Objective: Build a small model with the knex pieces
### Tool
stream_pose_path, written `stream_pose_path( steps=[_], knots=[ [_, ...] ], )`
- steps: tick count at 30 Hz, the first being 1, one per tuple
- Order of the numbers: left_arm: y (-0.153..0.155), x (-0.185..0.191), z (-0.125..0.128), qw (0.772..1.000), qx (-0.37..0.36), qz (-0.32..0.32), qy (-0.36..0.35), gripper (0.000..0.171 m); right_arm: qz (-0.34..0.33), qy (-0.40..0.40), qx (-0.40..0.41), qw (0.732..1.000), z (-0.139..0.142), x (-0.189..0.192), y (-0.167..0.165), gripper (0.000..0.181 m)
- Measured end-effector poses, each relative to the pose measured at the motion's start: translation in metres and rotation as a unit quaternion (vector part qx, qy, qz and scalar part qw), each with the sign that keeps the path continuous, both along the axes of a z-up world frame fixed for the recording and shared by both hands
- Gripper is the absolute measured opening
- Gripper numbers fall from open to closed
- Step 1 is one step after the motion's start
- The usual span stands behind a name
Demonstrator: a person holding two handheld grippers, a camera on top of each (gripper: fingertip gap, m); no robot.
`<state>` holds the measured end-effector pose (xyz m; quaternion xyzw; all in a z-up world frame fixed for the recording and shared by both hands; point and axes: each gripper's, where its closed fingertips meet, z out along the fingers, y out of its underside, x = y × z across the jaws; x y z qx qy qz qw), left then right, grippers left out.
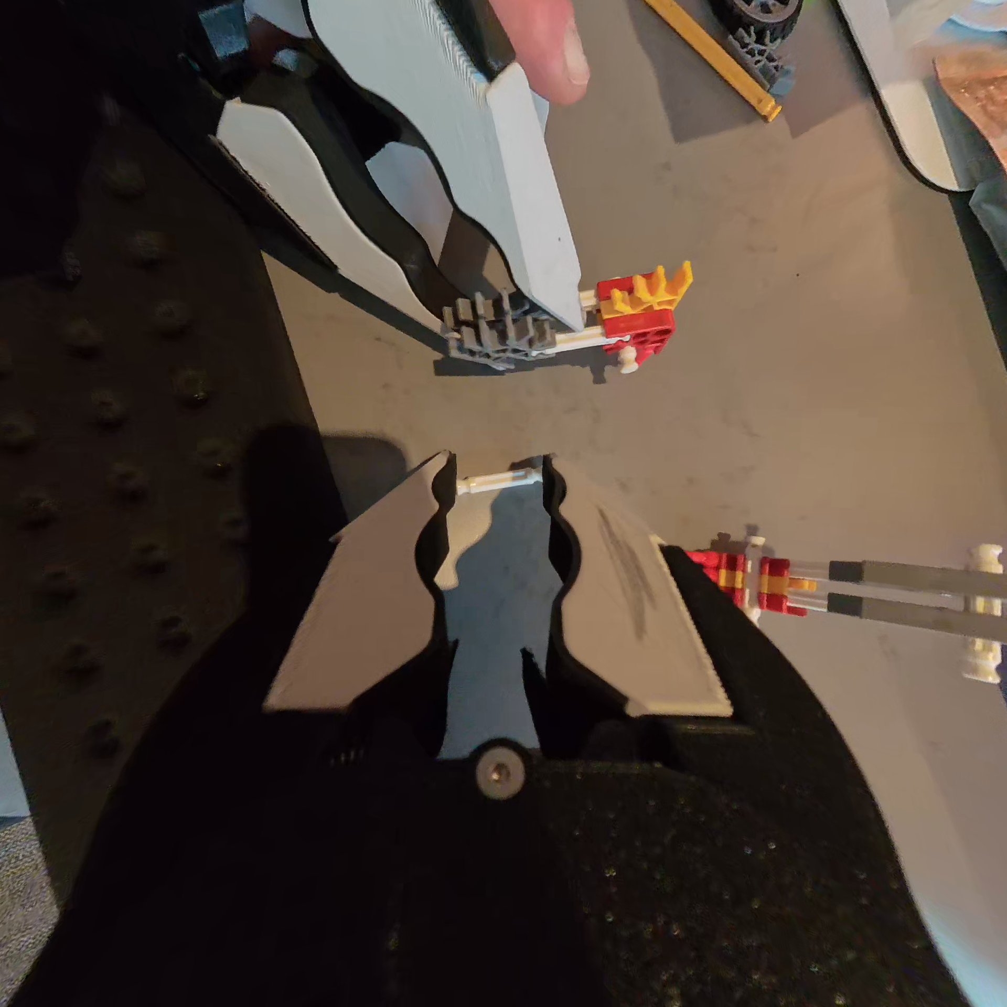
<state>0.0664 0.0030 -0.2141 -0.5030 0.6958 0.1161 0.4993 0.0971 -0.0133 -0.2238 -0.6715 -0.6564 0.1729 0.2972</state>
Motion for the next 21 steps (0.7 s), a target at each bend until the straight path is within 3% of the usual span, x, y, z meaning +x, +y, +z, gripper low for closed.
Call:
stream_pose_path(
  steps=[7, 14, 21],
  knots=[
    [-0.004, -0.006, 0.003, 1.000, -0.015, 0.001, 0.024, 0.037, -0.011, 0.032, -0.012, 0.999, 0.012, 0.001, -0.005, 0.031],
    [-0.012, -0.011, 0.014, 0.999, -0.031, -0.010, 0.035, 0.066, -0.010, 0.050, -0.013, 0.999, 0.024, -0.006, -0.015, 0.032],
    [-0.019, -0.026, 0.031, 0.995, -0.094, -0.036, 0.010, 0.069, -0.024, 0.048, -0.021, 0.998, 0.024, 0.003, -0.016, 0.032]
  ],
)
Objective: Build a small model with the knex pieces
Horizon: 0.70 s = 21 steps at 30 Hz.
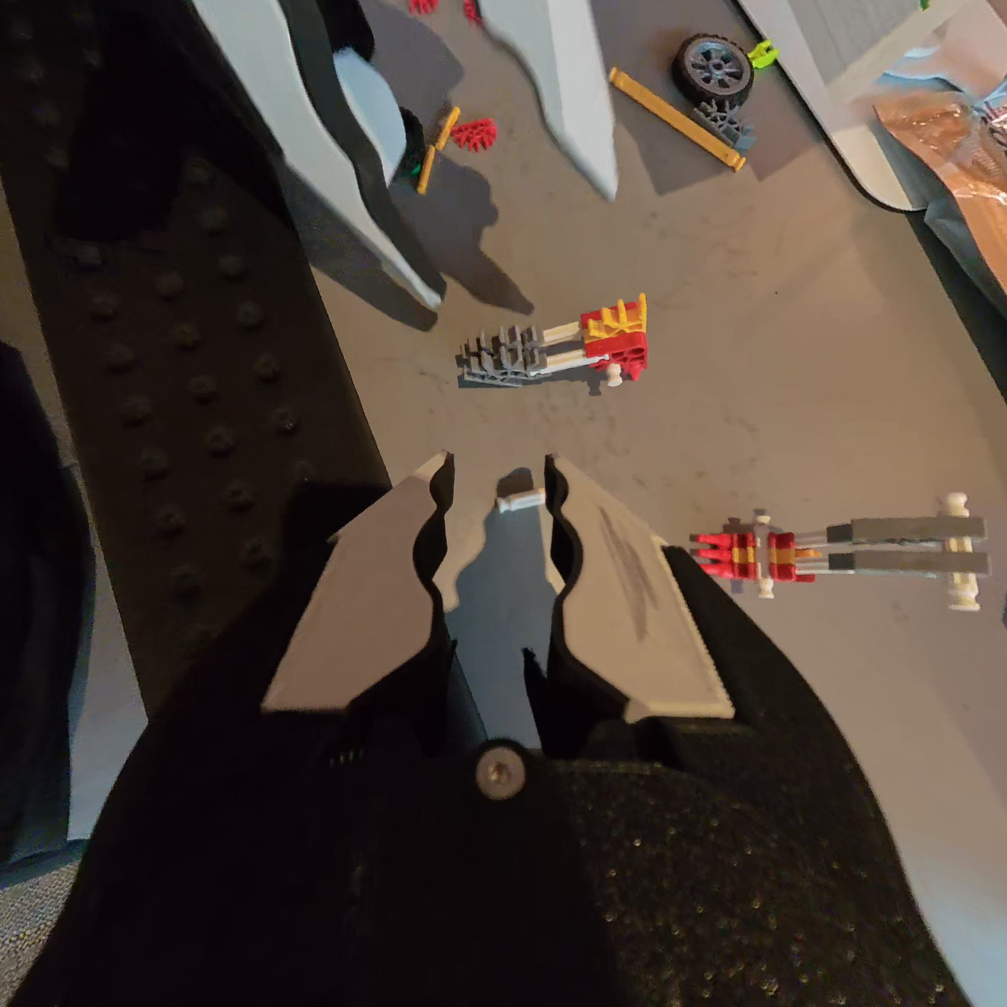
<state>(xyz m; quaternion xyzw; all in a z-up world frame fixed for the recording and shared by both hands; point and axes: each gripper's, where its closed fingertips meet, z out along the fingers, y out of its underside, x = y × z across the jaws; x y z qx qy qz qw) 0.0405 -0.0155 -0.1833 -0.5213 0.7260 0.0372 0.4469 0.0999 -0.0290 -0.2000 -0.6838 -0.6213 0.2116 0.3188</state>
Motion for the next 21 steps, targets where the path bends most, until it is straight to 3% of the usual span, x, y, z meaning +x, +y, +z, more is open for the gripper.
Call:
stream_pose_path(
  steps=[5, 8, 13, 17, 19, 21],
  knots=[
    [0.022, 0.010, 0.028, 0.997, -0.068, -0.023, -0.033, 0.072, -0.020, -0.019, 0.001, 1.000, -0.007, 0.012, 0.011, 0.033],
    [0.036, 0.011, 0.008, 0.986, -0.169, -0.014, -0.008, 0.076, -0.016, -0.029, -0.026, 0.999, -0.016, 0.012, 0.008, 0.033],
    [0.025, 0.021, -0.024, 0.955, -0.292, -0.055, -0.002, 0.067, -0.018, -0.049, -0.024, 0.998, -0.023, 0.012, 0.010, 0.028],
    [0.023, 0.024, -0.037, 0.955, -0.293, -0.052, -0.003, 0.053, -0.015, -0.056, -0.026, 0.998, -0.026, 0.013, 0.011, 0.027],
    [0.027, 0.026, -0.038, 0.957, -0.287, -0.030, -0.018, 0.033, -0.017, -0.051, -0.029, 0.998, -0.026, 0.013, 0.012, 0.027],
    [0.023, 0.026, -0.039, 0.957, -0.287, -0.011, -0.032, 0.027, -0.021, -0.051, -0.026, 0.998, -0.026, 0.014, 0.013, 0.027]
  ],
)
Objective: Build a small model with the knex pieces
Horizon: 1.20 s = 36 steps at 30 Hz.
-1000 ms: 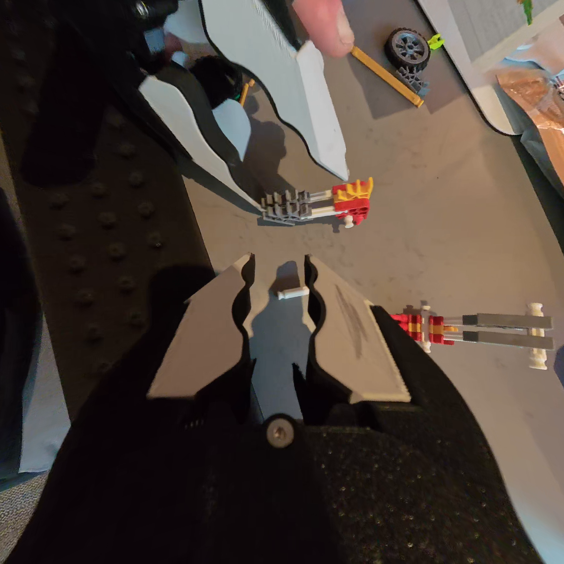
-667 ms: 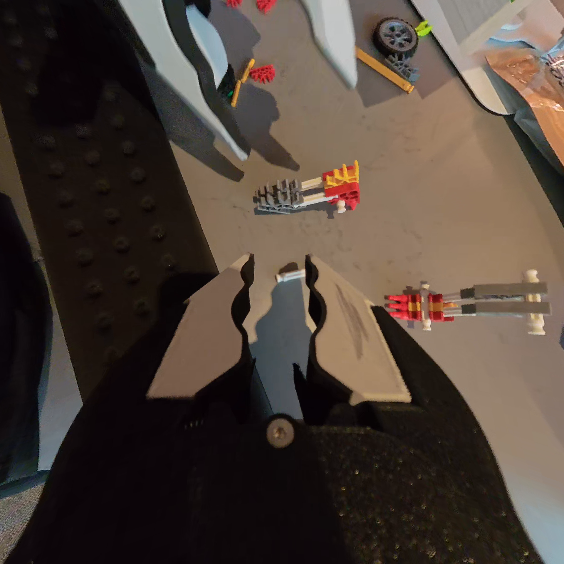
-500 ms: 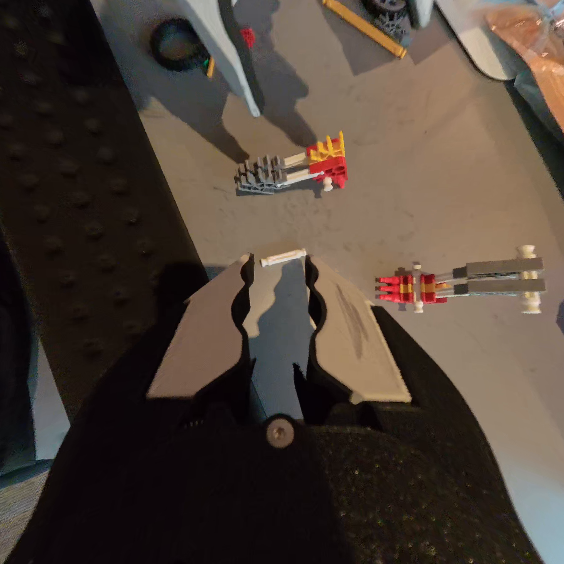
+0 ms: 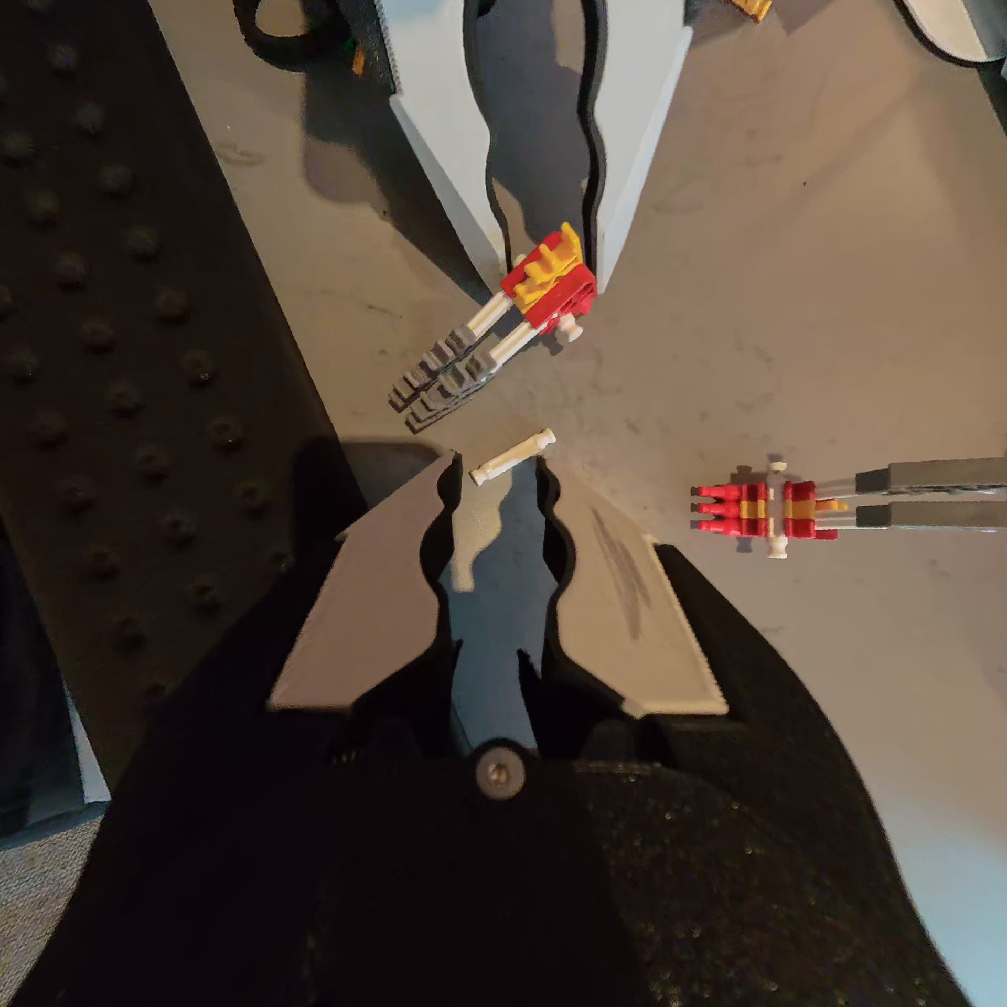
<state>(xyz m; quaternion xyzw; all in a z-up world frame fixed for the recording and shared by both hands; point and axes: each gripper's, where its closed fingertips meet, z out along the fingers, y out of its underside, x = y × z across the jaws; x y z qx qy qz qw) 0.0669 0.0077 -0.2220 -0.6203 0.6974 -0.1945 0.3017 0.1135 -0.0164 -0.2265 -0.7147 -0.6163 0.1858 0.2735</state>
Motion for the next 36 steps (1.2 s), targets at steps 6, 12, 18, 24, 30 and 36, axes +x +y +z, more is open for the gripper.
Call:
stream_pose_path(
  steps=[6, 12, 18, 24, 30, 36],
  knots=[
    [-0.005, -0.010, -0.003, 0.997, 0.044, 0.065, 0.004, 0.022, 0.000, 0.000, 0.010, 1.000, 0.000, 0.001, -0.001, 0.022],
    [0.013, -0.034, 0.003, 0.977, 0.156, 0.138, 0.050, 0.021, -0.008, 0.004, 0.033, 0.999, 0.005, -0.002, 0.001, 0.022],
    [0.016, -0.035, 0.013, 0.954, 0.229, 0.179, 0.070, 0.021, -0.048, 0.103, 0.002, 0.994, 0.036, -0.043, -0.008, 0.030],
    [0.010, -0.028, 0.019, 0.951, 0.225, 0.204, 0.054, 0.021, -0.094, 0.006, 0.019, 0.995, 0.006, -0.047, 0.004, 0.023],
    [0.002, -0.026, 0.021, 0.964, 0.217, 0.149, 0.039, 0.038, -0.067, 0.004, 0.035, 0.997, 0.005, -0.047, 0.005, 0.019],
    [-0.009, -0.019, 0.017, 0.992, 0.082, 0.092, -0.031, 0.056, -0.003, 0.018, 0.056, 0.998, 0.007, -0.049, -0.002, 0.016]
  ],
)
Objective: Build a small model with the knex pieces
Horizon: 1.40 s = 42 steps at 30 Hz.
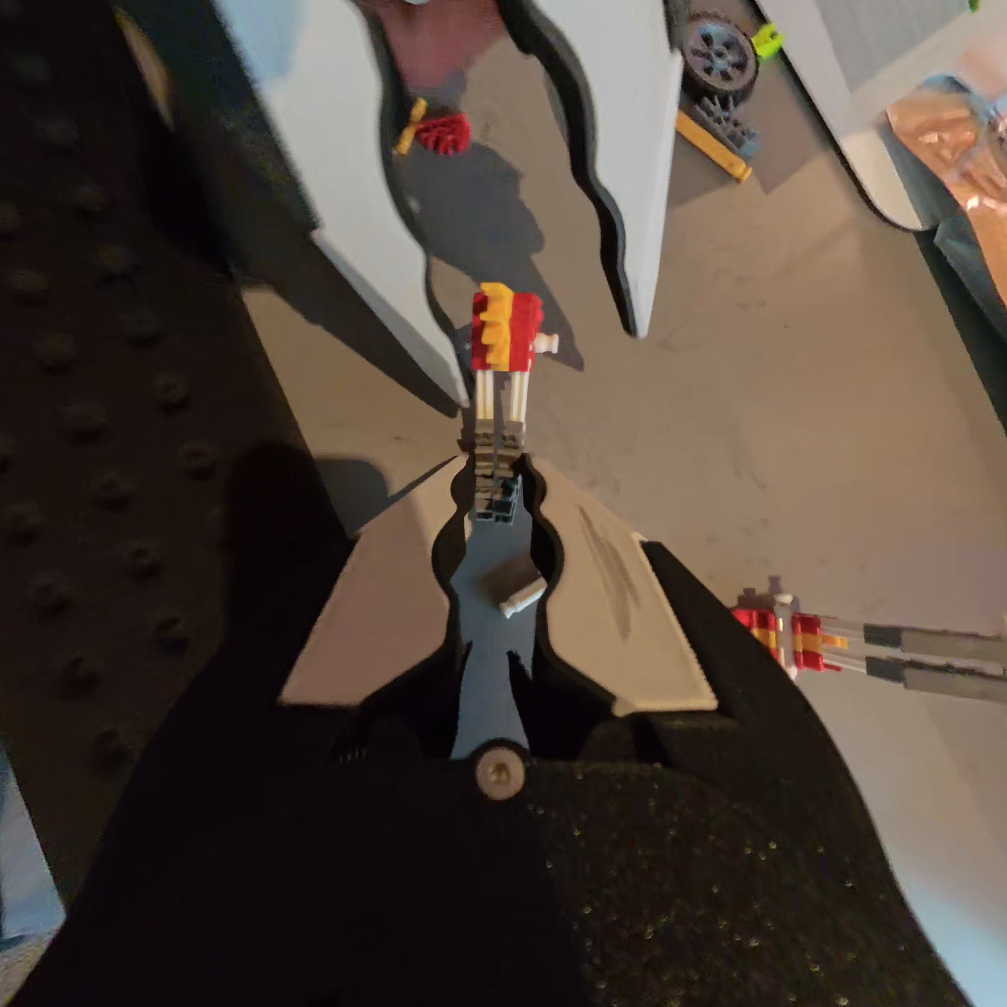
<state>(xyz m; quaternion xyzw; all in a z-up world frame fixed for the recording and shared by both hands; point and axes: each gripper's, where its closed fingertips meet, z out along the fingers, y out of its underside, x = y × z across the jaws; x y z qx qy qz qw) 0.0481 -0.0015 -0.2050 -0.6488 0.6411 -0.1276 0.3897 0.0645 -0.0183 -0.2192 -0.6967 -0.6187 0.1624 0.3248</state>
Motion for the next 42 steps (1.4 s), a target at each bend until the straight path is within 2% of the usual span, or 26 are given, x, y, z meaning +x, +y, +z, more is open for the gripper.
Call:
stream_pose_path(
  steps=[2, 5, 8, 10, 14, 16, 17, 20, 22, 26, 28, 29, 30, 32, 35, 38, 39, 42],
  knots=[
    [-0.006, 0.000, -0.007, 0.998, -0.055, -0.015, -0.002, 0.053, 0.016, 0.006, -0.001, 1.000, 0.000, 0.000, -0.002, 0.016],
    [-0.015, -0.001, -0.017, 0.996, -0.078, -0.048, 0.010, 0.052, 0.031, 0.008, 0.001, 0.999, 0.000, 0.000, -0.002, 0.016],
    [-0.018, 0.009, -0.015, 0.995, -0.079, -0.066, -0.014, 0.042, 0.048, 0.015, -0.004, 0.999, 0.000, 0.000, -0.004, 0.016],
    [-0.015, 0.010, -0.018, 0.996, -0.062, -0.067, -0.003, 0.032, 0.049, 0.018, -0.010, 0.999, 0.000, 0.000, -0.004, 0.016],
    [-0.014, 0.009, -0.017, 0.996, -0.065, -0.066, 0.007, 0.030, 0.034, 0.036, -0.005, 0.999, 0.010, 0.005, 0.000, 0.022],
    [-0.011, 0.005, -0.014, 0.997, -0.053, -0.057, 0.031, 0.027, 0.021, 0.048, -0.003, 0.999, 0.017, 0.013, 0.003, 0.023],
    [-0.008, 0.003, -0.012, 0.997, -0.044, -0.048, 0.046, 0.020, 0.015, 0.048, 0.006, 0.999, 0.020, 0.017, 0.005, 0.022],
    [-0.013, -0.001, -0.011, 0.992, -0.065, -0.058, 0.091, 0.020, 0.011, 0.041, 0.023, 0.999, 0.022, 0.025, 0.005, 0.022],
    [-0.008, 0.000, -0.010, 0.991, -0.049, -0.056, 0.112, 0.020, 0.012, 0.036, 0.039, 0.999, 0.023, 0.023, 0.005, 0.023],
    [-0.013, 0.006, -0.010, 0.985, -0.068, -0.070, 0.143, 0.020, 0.030, 0.009, 0.057, 0.998, 0.012, 0.010, 0.003, 0.031],
    [-0.017, 0.007, -0.010, 0.980, -0.064, -0.080, 0.172, 0.020, 0.036, -0.008, 0.062, 0.997, 0.005, 0.007, 0.004, 0.017],
    [-0.016, 0.008, -0.009, 0.979, -0.056, -0.084, 0.177, 0.020, 0.034, -0.007, 0.061, 0.998, 0.002, 0.007, 0.005, 0.016],
    [-0.016, 0.010, -0.007, 0.980, -0.054, -0.085, 0.173, 0.021, 0.033, 0.002, 0.054, 0.998, 0.002, 0.006, 0.006, 0.015],
    [-0.010, 0.012, -0.003, 0.986, -0.055, -0.065, 0.144, 0.039, 0.030, 0.027, 0.036, 0.999, 0.005, 0.008, 0.009, 0.014],
    [-0.008, 0.012, -0.005, 0.992, -0.080, -0.050, 0.086, 0.041, 0.032, 0.080, 0.006, 0.996, 0.018, 0.009, 0.008, 0.013],
    [-0.013, 0.025, 0.009, 0.991, -0.118, -0.046, -0.030, 0.032, 0.043, 0.076, 0.002, 0.996, 0.015, 0.008, 0.005, 0.013],
    [-0.013, 0.025, 0.008, 0.990, -0.131, -0.039, -0.042, 0.032, 0.044, 0.072, 0.003, 0.996, 0.014, 0.008, 0.005, 0.013],
    [-0.013, 0.020, -0.004, 0.993, -0.110, -0.038, -0.012, 0.032, 0.047, 0.062, 0.000, 0.997, 0.009, 0.009, 0.005, 0.014]
  ],
)
